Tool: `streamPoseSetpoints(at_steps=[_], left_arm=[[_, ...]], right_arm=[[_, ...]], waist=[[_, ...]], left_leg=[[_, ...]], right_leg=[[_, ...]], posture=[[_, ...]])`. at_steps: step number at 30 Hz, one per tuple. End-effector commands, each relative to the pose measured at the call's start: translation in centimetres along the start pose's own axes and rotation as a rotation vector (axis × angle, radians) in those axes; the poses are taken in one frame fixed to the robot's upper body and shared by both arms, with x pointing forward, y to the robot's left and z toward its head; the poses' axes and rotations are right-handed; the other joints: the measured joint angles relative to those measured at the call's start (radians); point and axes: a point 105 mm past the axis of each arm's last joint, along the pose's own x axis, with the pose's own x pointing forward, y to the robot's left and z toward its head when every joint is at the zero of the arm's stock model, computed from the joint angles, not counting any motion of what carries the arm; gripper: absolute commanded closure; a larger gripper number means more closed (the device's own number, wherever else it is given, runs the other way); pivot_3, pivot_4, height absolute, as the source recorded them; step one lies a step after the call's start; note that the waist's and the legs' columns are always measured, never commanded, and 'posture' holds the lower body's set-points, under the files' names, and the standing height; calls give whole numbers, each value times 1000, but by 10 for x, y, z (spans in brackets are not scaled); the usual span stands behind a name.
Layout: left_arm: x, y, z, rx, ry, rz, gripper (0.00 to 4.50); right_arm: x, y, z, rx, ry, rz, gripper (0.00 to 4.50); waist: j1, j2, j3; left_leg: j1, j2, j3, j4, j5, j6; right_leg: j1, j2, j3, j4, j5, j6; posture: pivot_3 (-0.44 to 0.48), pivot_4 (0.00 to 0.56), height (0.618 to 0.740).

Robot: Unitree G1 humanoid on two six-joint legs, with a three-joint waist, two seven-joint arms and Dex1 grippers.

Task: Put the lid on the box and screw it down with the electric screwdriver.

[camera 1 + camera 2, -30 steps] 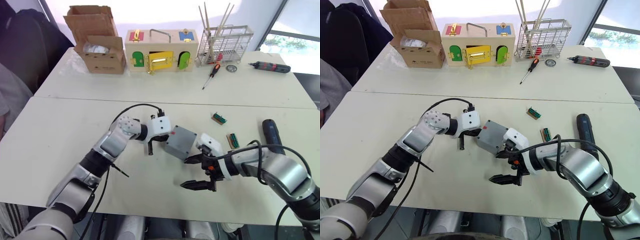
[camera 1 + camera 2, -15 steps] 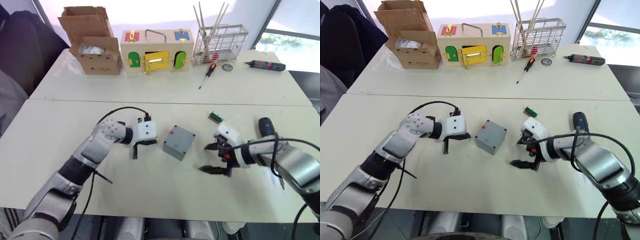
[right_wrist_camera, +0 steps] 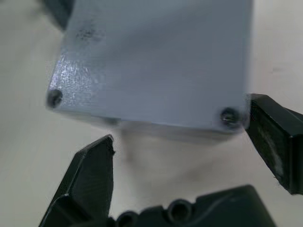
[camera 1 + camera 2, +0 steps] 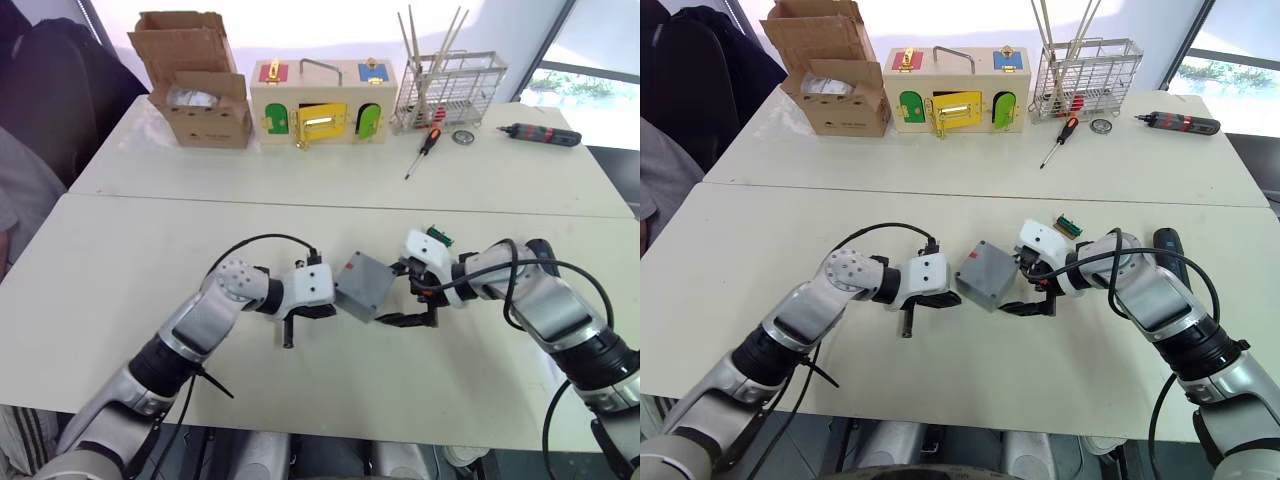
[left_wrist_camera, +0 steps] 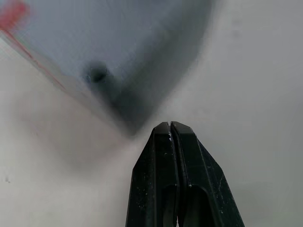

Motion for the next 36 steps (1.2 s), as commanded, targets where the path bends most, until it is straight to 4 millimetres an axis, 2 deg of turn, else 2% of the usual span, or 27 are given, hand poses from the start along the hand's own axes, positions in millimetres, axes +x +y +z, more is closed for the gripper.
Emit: streamPoseSetpoints(at_steps=[1, 10, 16, 21, 26, 30, 36], left_arm=[[-3, 14, 3, 27, -2, 93, 4500], [-6, 21, -5, 32, 16, 128, 4500], [-9, 25, -9, 40, 29, 132, 4500], [-9, 28, -8, 47, 29, 137, 4500], [-11, 19, -8, 46, 29, 90, 4500], [-28, 21, -11, 29, 57, 100, 4500], [-56, 27, 17, -172, -152, 118, 4500]], right_arm=[[1, 17, 11, -20, -39, 71, 19], [2, 36, 8, 32, -35, 78, 19], [3, 41, 6, 52, -23, 72, 19], [3, 39, 6, 64, -21, 52, 19], [-3, 27, -3, 60, 31, -16, 19], [-35, 9, -2, 124, 29, -117, 19], [-75, -27, 3, 284, -135, -297, 19]], waist=[[0, 0, 0], [-2, 0, 0], [-2, 0, 0], [-2, 0, 0], [-2, 0, 0], [-2, 0, 0], [0, 0, 0]], left_leg=[[0, 0, 0, 0, 0, 0], [1, 1, 0, 0, 0, 0], [1, 1, 0, -1, 0, 0], [1, 1, 0, -1, 0, 0], [1, 1, 0, -1, 0, 0], [1, 1, 0, -1, 0, 0], [1, 1, 0, -1, 0, 0]], right_leg=[[0, 0, 0, 0, 0, 0], [0, 0, 0, 1, 0, 0], [0, 0, 0, 1, 0, 0], [0, 0, 0, 1, 0, 0], [0, 0, 0, 1, 0, 0], [-1, 0, 0, 1, 0, 0], [-1, 0, 0, 0, 0, 0]], posture=[[0, 150, 735], [0, 150, 735], [0, 150, 735], [0, 150, 735], [0, 150, 735], [0, 150, 735], [0, 150, 735]])
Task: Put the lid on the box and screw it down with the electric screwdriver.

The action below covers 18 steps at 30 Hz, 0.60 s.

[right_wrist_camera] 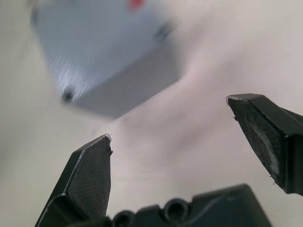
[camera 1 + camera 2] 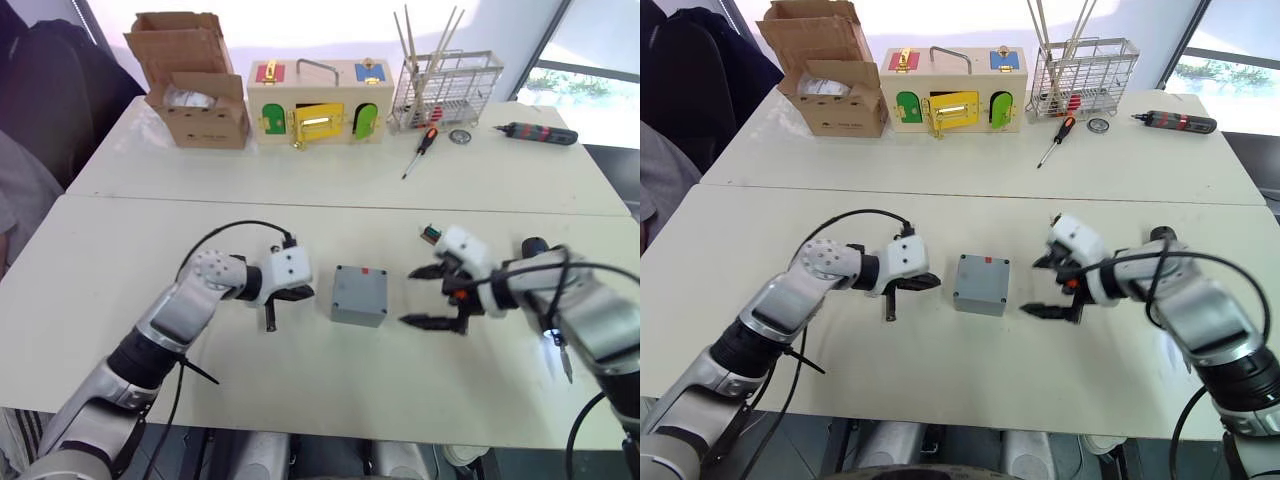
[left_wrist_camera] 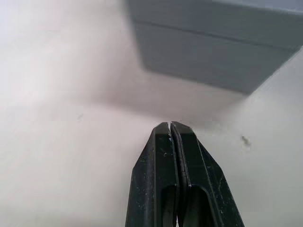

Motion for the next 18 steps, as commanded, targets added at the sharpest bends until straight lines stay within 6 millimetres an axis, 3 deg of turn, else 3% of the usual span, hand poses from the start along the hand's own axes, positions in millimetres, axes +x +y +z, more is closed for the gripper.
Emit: streamPoseSetpoints(at_steps=[1, 3, 5, 8, 11, 17, 18], left_arm=[[-19, 3, 34, -70, -174, 3, 4500], [-26, 6, 54, -108, -270, -3, 4500], [-27, 6, 69, -120, -326, -22, 4500], [-24, 3, 81, -125, -360, -47, 4500], [-20, 1, 80, -124, -350, -48, 4500], [-18, -3, 69, -135, -316, -33, 4500], [-19, -4, 69, -139, -315, -31, 4500]], right_arm=[[-19, -27, 12, 108, -143, -107, 19], [-24, -58, 12, 155, -232, -259, 19], [-21, -76, 7, 174, -267, -341, 19], [-10, -85, -6, 172, -260, -363, 19], [-1, -93, -18, 186, -254, -386, 19], [7, -99, -30, 224, -280, -402, 1695], [7, -100, -31, 229, -283, -405, 1695]], waist=[[1, 0, 0], [-1, 0, 0], [0, 0, 0], [-3, 0, 0], [-10, 0, 0], [-25, 0, 0], [-25, 0, 0]], left_leg=[[0, 0, 0, 0, 0, 0], [0, 0, 0, 0, 0, 0], [0, 0, 0, 1, 1, -1], [0, 0, 0, -1, 1, -1], [0, 0, 1, -2, 1, -2], [0, 0, 1, -1, 1, -3], [0, 0, 0, -2, 1, -2]], right_leg=[[0, 0, 0, 0, 0, 0], [1, 0, 0, 0, 0, 0], [0, 0, 0, 0, 0, 0], [0, 0, 0, 0, 0, 0], [-1, 0, 0, 1, 0, 0], [-1, 0, 0, 1, 0, 0], [-1, 0, 0, 1, 0, 0]], posture=[[0, 150, 735], [0, 150, 735], [0, 150, 735], [0, 150, 735], [0, 150, 735], [0, 150, 735], [0, 150, 735]])
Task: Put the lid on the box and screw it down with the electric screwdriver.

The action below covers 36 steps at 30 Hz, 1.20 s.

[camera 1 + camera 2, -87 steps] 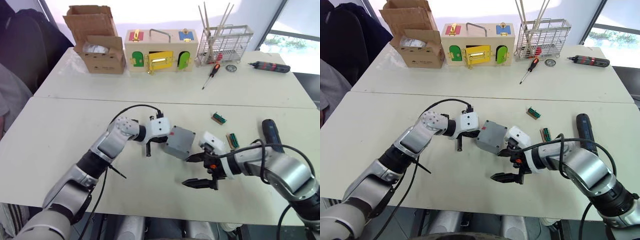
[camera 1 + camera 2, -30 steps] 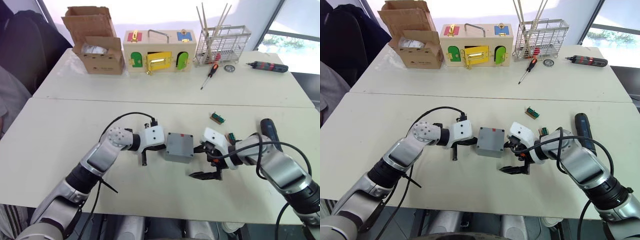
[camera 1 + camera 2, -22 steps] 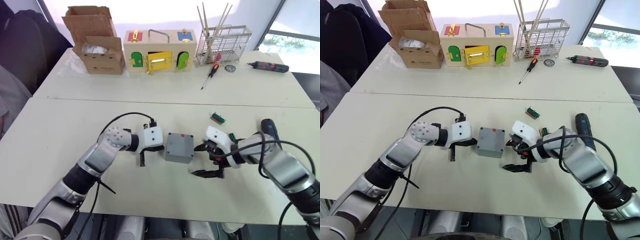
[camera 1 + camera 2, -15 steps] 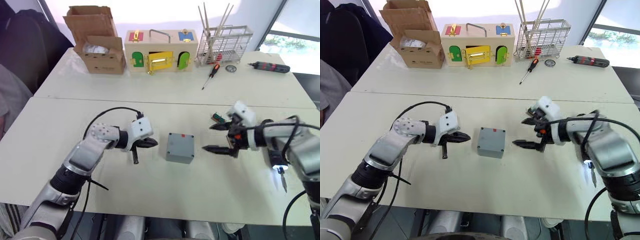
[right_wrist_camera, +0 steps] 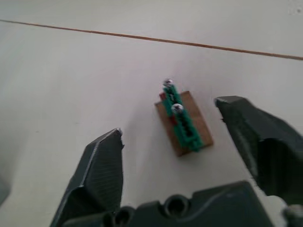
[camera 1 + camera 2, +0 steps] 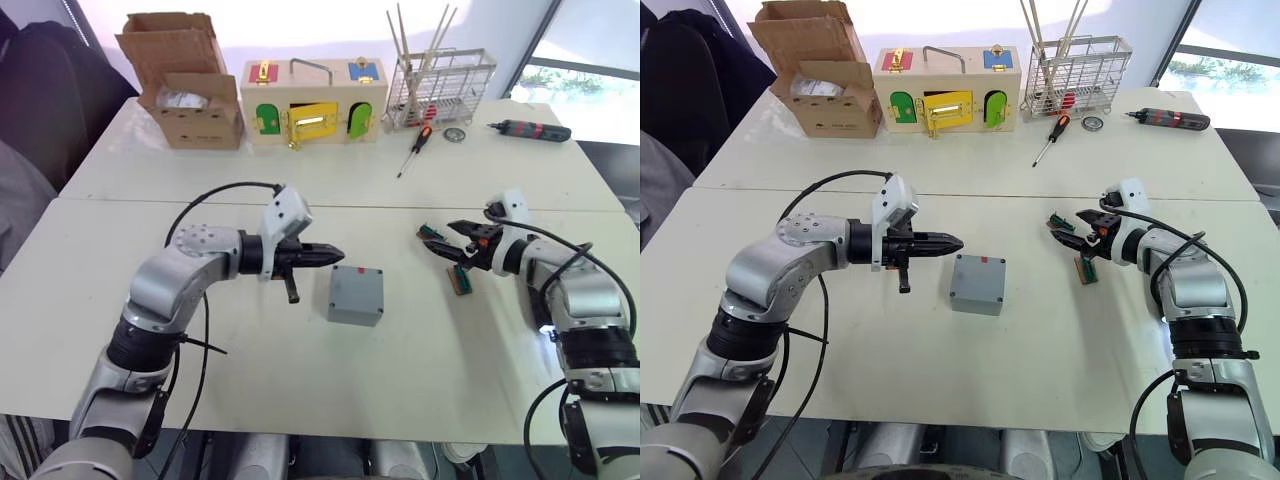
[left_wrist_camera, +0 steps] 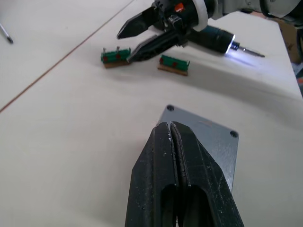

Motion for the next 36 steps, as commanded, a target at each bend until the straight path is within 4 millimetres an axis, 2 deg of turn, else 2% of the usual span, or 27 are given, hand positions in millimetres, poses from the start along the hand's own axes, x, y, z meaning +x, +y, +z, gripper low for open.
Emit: streamPoseSetpoints(at_steps=[1, 12, 15, 19, 29, 36], left_arm=[[-3, -4, 9, 45, -21, 5, 4500], [-1, -4, 3, 49, 0, 15, 4500], [-1, -5, 2, 49, 0, 8, 4500], [0, -5, 1, 55, 9, 2, 4500], [1, -6, -3, 59, 22, -3, 4500], [1, -6, -5, 60, 25, -2, 4500]], right_arm=[[0, -3, 15, -23, -63, -8, 1695], [9, -4, 13, 45, -100, -19, 1695], [11, -4, 14, 57, -113, -24, 2520], [12, -5, 14, 63, -123, -36, 4466], [11, -5, 13, 56, -121, -51, 4489], [4, -5, 29, 66, -167, -44, 4489]], waist=[[0, 0, 0], [1, 0, 0], [0, 0, 0], [1, 0, 0], [0, 0, 0], [0, 0, 0]], left_leg=[[0, 0, 0, 0, 0, 0], [0, 0, 0, 0, 0, 0], [0, 0, 0, 0, 0, 0], [0, 0, 0, 0, 0, 0], [0, 0, 0, 0, 0, 0], [0, 0, 0, 0, 0, 0]], right_leg=[[0, 0, 0, 0, 0, 0], [0, 0, 0, 0, 0, 0], [0, 0, 0, 0, 0, 0], [0, 0, 0, 0, 0, 0], [0, 0, 0, 0, 0, 0], [0, 0, 0, 0, 0, 0]], posture=[[0, 150, 735], [0, 150, 735], [0, 150, 735], [0, 150, 735], [0, 150, 735], [0, 150, 735]])
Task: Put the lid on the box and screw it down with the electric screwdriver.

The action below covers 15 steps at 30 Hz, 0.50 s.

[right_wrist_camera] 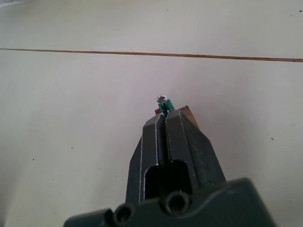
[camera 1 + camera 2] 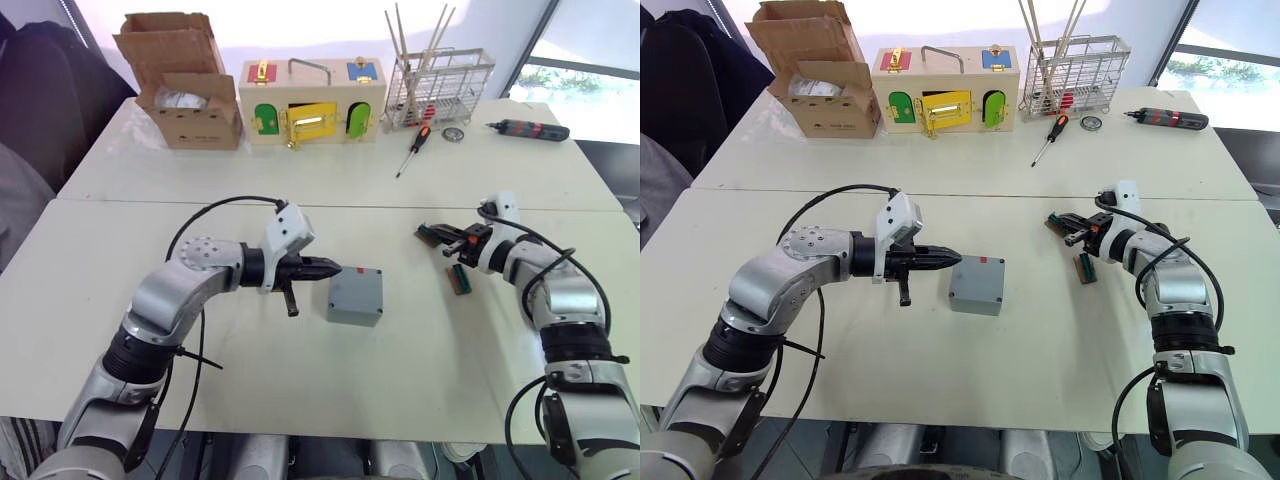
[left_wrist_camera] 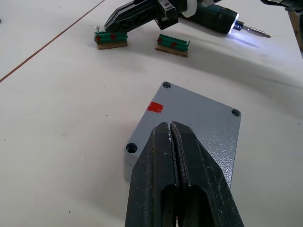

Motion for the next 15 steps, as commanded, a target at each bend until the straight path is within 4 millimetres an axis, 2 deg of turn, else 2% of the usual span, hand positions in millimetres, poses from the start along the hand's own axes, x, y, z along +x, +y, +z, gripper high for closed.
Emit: streamPoseSetpoints(at_steps=[1, 10, 13, 15], left_arm=[[-1, -2, 4, 31, -9, -9, 4500], [-2, -2, 7, 31, -19, -13, 4500], [-10, -4, 10, 37, -17, -25, 4500], [-18, -9, 7, 53, 18, -52, 4500]], right_arm=[[-8, -1, 29, -24, -91, -3, 4489], [-19, -1, 48, -30, -150, -20, 4489], [-30, 28, 62, -51, -165, 112, 4489], [-39, 60, 61, -59, -142, 250, 4489]], waist=[[0, 0, 0], [0, 0, 0], [0, 0, 0], [1, 0, 0]], left_leg=[[0, 0, 0, 0, 0, 0], [0, 0, 0, 0, 0, 0], [0, 0, 0, 0, 0, 0], [0, 0, 0, -1, 0, 0]], right_leg=[[0, 0, 0, 0, 0, 0], [0, 0, 0, 0, 0, 0], [0, 0, 0, 0, 0, 0], [0, 0, 0, 0, 0, 0]], posture=[[0, 150, 735], [0, 150, 735], [0, 150, 735], [0, 150, 735]])
